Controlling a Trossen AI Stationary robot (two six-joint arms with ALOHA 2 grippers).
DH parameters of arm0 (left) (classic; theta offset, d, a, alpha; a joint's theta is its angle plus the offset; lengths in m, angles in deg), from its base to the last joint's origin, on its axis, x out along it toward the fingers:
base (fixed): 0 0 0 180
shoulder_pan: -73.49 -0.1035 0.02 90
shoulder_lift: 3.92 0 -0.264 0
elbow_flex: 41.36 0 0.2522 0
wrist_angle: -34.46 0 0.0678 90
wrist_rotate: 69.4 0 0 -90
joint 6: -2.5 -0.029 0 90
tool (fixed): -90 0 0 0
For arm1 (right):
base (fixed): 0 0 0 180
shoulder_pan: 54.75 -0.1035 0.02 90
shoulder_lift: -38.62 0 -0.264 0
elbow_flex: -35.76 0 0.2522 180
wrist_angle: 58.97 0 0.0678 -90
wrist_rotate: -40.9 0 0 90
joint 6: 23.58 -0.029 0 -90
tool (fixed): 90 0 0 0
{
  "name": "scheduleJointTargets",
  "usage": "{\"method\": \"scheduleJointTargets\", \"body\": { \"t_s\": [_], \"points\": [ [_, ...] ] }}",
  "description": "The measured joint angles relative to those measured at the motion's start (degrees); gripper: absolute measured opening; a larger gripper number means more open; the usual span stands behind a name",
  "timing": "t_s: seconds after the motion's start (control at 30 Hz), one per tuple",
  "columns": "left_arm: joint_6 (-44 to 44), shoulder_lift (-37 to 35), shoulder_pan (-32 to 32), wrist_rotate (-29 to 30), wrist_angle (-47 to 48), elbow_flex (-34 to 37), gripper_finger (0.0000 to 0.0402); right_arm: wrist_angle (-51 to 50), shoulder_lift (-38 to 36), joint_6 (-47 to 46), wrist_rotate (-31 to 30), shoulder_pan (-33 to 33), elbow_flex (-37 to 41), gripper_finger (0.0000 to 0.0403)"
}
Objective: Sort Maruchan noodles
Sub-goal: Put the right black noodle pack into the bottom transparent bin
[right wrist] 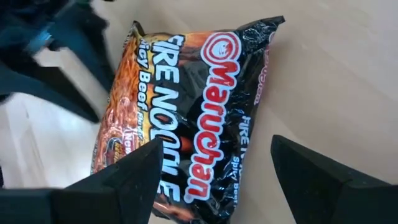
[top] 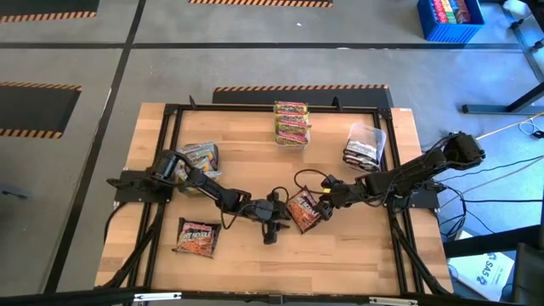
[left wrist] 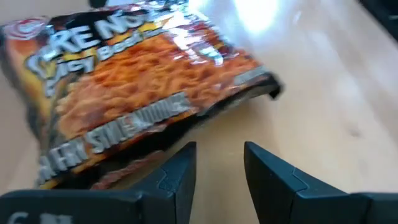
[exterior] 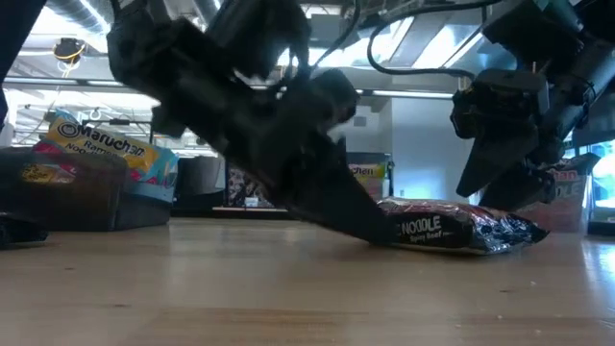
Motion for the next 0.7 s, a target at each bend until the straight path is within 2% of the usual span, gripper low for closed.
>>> {"method": "scheduleJointTargets", "body": {
  "t_s": [0.13, 0.2, 0.3, 0.53, 0.7],
  "points": [
    [-0.8, -3.7, 0.5, -0.6, -0.5, -0.3, 0.0128, -0.1, 0.0, 1.0, -0.4, 0.0, 0.0, 0.0282],
    [-2.1, -4.3, 0.4, 2.3, -1.4, -0.3, 0.0128, 0.3, 0.0, 1.6, -0.7, 0.0, 0.0, 0.0282],
    [-2.9, -3.6, -0.2, 6.1, -1.8, -0.2, 0.0128, 0.4, 0.0, 2.1, -1.5, 0.0, 0.0, 0.0282],
    [-2.4, 0.6, -0.7, 5.4, -1.1, -0.1, 0.0128, 1.9, 0.9, 2.1, 1.1, 0.0, 0.0, 0.0282],
    [-2.2, 1.4, -0.6, 5.8, -1.1, -0.2, 0.0128, 8.3, 4.7, 2.2, 3.6, 0.0, 0.0, 0.0282]
  ]
}}
